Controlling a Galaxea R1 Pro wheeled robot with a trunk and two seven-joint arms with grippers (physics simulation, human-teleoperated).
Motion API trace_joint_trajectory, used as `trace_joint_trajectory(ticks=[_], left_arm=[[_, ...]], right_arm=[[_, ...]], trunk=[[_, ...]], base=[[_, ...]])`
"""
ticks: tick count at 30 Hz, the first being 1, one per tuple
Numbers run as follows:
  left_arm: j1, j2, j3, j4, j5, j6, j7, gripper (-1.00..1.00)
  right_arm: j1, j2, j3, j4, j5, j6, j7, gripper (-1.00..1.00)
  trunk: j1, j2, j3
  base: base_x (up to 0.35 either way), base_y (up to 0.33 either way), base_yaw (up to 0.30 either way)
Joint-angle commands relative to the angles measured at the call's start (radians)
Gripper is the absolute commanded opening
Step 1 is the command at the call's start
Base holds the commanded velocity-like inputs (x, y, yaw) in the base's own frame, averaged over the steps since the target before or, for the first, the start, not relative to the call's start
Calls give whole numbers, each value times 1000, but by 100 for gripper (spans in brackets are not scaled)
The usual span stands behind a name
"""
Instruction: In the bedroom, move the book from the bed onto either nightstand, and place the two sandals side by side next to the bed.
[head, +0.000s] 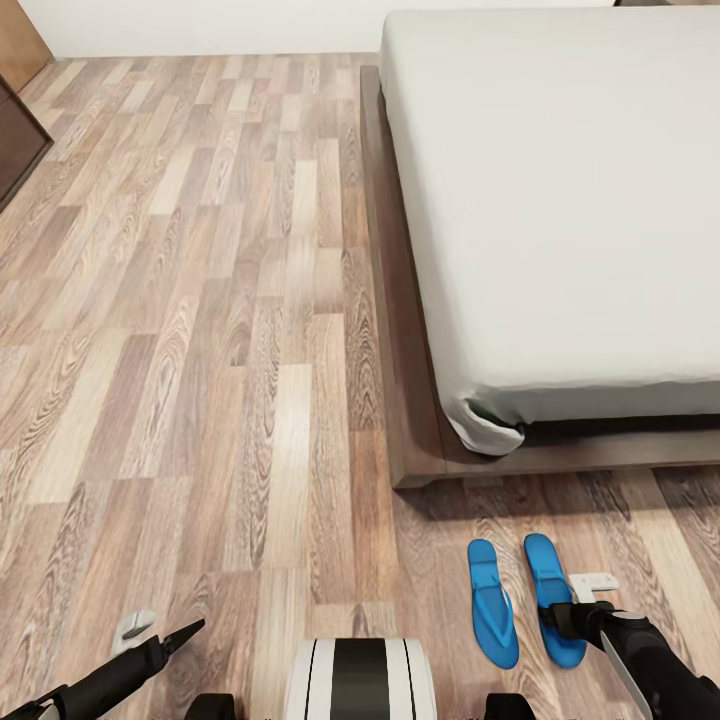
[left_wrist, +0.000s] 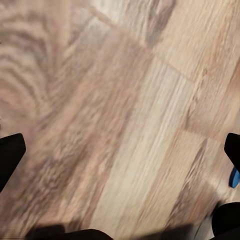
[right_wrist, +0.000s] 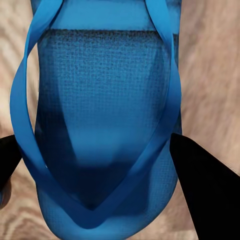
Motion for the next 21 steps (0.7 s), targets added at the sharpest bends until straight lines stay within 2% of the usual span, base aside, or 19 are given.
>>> trace_joint_trajectory(ticks=[1, 16, 21], left_arm=[[0, 0, 2, 0, 5, 11, -4, 100], [0, 0, 2, 0, 5, 11, -4, 100], [0, 1, 2, 0, 5, 11, -7, 100]], right_arm=[[0, 0, -3, -2, 5, 5, 7, -100], [0, 0, -3, -2, 5, 5, 7, -100], [0, 0, -3, -4, 5, 4, 7, -100]], trunk=[[0, 0, -5], [7, -4, -63], [7, -4, -63]], base=[[0, 0, 0], [0, 0, 0], [0, 0, 0]])
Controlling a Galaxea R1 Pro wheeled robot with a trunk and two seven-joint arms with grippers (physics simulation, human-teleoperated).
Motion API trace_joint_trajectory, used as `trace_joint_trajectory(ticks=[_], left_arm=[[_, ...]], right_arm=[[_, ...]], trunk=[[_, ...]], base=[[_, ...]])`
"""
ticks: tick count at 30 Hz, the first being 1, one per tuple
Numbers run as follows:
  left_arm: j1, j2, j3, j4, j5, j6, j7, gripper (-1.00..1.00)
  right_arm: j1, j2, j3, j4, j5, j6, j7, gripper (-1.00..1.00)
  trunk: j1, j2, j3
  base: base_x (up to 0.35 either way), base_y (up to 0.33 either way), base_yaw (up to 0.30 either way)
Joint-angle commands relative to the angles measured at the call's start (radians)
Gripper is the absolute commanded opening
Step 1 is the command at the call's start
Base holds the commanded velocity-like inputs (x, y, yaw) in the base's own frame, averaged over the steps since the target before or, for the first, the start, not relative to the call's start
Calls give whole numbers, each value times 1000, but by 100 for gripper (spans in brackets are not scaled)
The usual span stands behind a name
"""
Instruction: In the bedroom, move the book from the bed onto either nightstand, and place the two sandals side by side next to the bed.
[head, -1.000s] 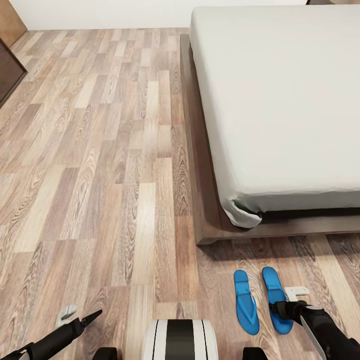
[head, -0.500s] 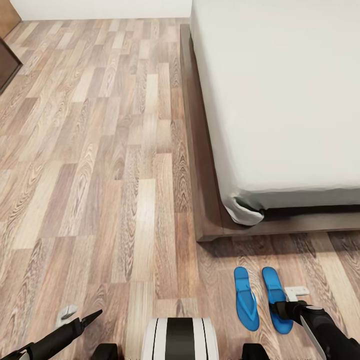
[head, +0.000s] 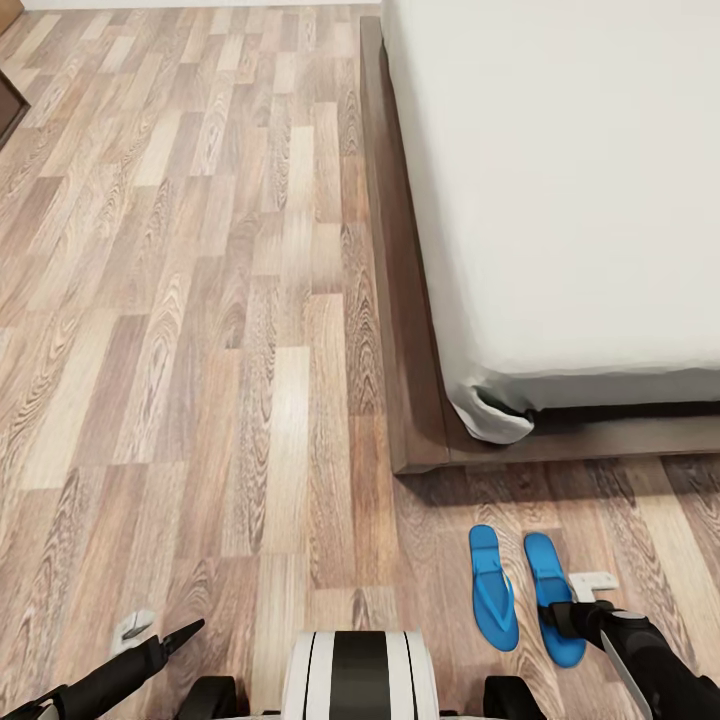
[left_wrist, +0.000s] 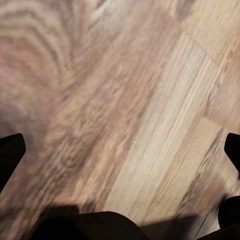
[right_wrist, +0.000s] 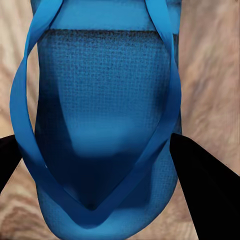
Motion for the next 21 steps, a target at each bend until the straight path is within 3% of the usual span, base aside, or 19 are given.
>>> trace_joint_trajectory(ticks=[1, 9, 21], left_arm=[[0, 0, 1, 0, 5, 11, -4, 100], [0, 0, 1, 0, 5, 11, -4, 100], [0, 0, 1, 0, 5, 11, -4, 100]], right_arm=[[0, 0, -4, -4, 4, 4, 7, -100], [1, 0, -6, -7, -1, -84, 8, -100], [1, -1, -7, -8, -1, -104, 12, -100]], trunk=[[0, 0, -1], [0, 0, -1], [0, 0, -1]], base=[[0, 0, 0], [0, 0, 0], [0, 0, 0]])
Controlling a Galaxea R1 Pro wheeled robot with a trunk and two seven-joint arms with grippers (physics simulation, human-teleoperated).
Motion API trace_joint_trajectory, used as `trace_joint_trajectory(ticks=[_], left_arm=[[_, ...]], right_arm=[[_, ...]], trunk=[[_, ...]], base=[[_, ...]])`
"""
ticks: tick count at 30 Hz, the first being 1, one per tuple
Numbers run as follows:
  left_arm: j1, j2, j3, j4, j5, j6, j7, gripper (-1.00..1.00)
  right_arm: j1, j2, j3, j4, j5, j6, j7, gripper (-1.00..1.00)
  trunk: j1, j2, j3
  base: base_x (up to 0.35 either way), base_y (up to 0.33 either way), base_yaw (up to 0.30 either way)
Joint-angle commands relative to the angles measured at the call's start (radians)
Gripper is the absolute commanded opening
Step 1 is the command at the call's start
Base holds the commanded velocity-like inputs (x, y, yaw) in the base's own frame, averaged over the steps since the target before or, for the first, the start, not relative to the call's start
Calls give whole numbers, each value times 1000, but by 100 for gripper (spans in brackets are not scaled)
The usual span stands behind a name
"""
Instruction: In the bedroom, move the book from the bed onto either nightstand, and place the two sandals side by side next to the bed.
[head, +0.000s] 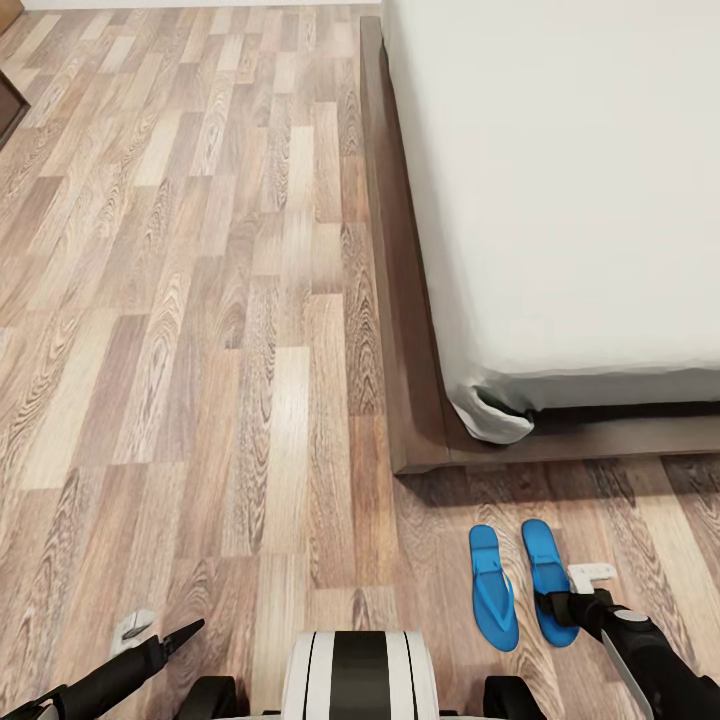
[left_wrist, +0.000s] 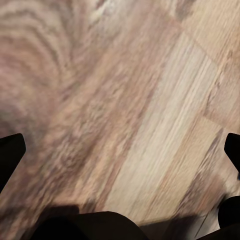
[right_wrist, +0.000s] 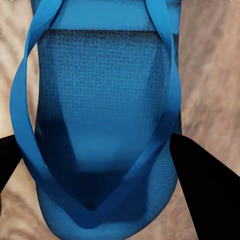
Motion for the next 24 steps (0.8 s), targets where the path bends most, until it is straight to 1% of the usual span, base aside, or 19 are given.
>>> trace_joint_trajectory(ticks=[1, 5, 8, 13, 18, 24], left_arm=[[0, 0, 1, 0, 5, 11, -4, 100], [0, 0, 1, 0, 5, 11, -4, 100], [0, 0, 1, 0, 5, 11, -4, 100], [0, 0, 1, 0, 5, 11, -4, 100], [0, 0, 1, 0, 5, 11, -4, 100], [0, 0, 1, 0, 5, 11, -4, 100]], right_arm=[[0, 0, -4, -2, 4, 0, 7, -100], [0, 0, -4, 2, 4, -48, 9, -100], [0, 0, -3, 5, 4, -61, 6, -100], [0, 0, 0, 6, 7, -63, 5, -100], [0, 2, 1, 6, 7, -57, 5, -100], [0, 2, 2, 6, 7, -55, 5, -100]], trunk=[[0, 0, -1], [0, 0, -1], [0, 0, -1], [0, 0, -1], [2, -1, -20], [2, -1, -20]], base=[[0, 0, 0], [0, 0, 0], [0, 0, 0], [0, 0, 0], [0, 0, 0], [0, 0, 0]])
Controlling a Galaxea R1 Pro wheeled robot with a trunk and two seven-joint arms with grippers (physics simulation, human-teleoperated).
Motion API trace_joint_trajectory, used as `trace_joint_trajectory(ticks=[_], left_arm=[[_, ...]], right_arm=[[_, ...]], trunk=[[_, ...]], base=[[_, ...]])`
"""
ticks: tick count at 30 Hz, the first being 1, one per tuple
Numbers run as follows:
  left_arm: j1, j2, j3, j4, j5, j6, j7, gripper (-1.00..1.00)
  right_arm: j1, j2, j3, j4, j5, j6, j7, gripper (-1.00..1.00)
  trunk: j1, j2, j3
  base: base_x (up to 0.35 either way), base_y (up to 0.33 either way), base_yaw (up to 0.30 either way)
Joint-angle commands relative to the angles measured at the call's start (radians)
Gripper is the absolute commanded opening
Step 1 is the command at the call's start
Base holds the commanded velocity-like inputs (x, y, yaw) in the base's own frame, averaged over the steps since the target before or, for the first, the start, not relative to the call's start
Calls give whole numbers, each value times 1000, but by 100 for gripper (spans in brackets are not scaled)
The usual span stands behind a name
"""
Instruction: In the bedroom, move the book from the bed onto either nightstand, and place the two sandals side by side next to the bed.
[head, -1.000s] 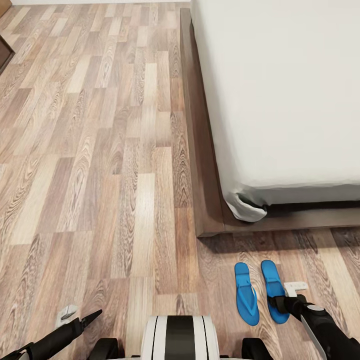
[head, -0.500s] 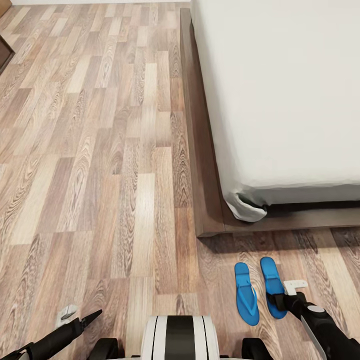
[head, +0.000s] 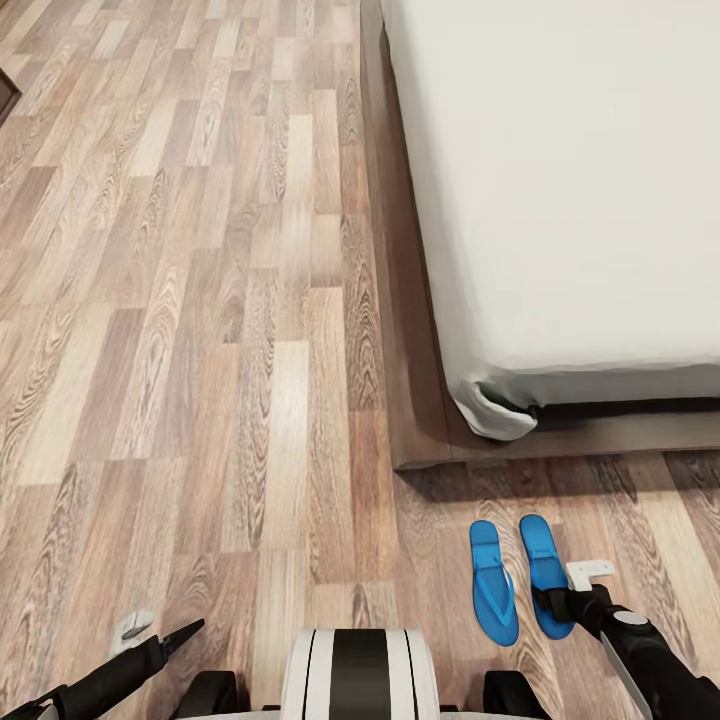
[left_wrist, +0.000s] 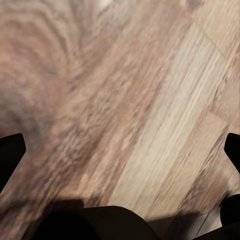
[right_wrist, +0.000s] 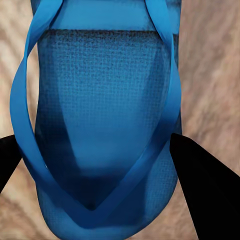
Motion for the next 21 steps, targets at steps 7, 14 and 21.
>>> trace_joint_trajectory(ticks=[7, 14, 21], left_arm=[[0, 0, 1, 0, 5, 11, -4, 100], [0, 0, 1, 0, 5, 11, -4, 100], [0, 0, 1, 0, 5, 11, -4, 100]], right_arm=[[0, 1, -4, -2, 4, 6, 7, -100], [0, 1, -4, -2, 4, 7, 7, -100], [0, 1, -4, -2, 4, 7, 7, -100]], trunk=[[2, -1, -16], [2, -1, -16], [3, -2, -31]], base=[[0, 0, 0], [0, 0, 0], [0, 0, 0]])
